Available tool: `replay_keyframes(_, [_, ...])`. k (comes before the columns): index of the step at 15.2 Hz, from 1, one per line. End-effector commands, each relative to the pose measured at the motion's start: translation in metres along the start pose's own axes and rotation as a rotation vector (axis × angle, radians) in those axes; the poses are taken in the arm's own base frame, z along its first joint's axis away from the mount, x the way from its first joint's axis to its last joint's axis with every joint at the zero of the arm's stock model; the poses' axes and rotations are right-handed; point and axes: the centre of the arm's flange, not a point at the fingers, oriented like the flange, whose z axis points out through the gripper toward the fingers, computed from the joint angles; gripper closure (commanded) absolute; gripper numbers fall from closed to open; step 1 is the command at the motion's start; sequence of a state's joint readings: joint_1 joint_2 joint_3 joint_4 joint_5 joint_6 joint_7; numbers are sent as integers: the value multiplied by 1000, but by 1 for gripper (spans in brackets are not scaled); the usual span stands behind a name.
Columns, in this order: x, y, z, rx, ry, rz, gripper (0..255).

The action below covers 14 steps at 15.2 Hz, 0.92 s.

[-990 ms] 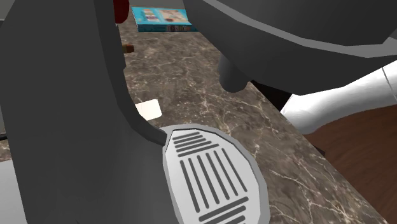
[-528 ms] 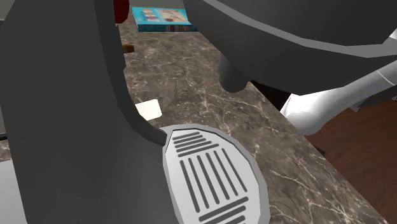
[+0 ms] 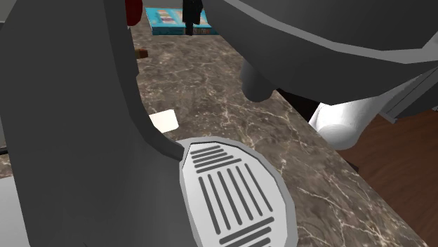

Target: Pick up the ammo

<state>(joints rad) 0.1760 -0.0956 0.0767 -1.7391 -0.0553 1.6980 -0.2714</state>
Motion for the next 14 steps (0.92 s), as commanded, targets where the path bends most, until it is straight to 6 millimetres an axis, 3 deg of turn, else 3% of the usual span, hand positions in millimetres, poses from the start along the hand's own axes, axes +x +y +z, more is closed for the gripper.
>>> replay_keyframes(1, [22, -12, 1, 10, -4, -70, 0])
replay_keyframes(7, [87, -56, 8, 39, -15, -274, 0])
replay_keyframes(14, [149, -123, 14, 72, -27, -512, 0])
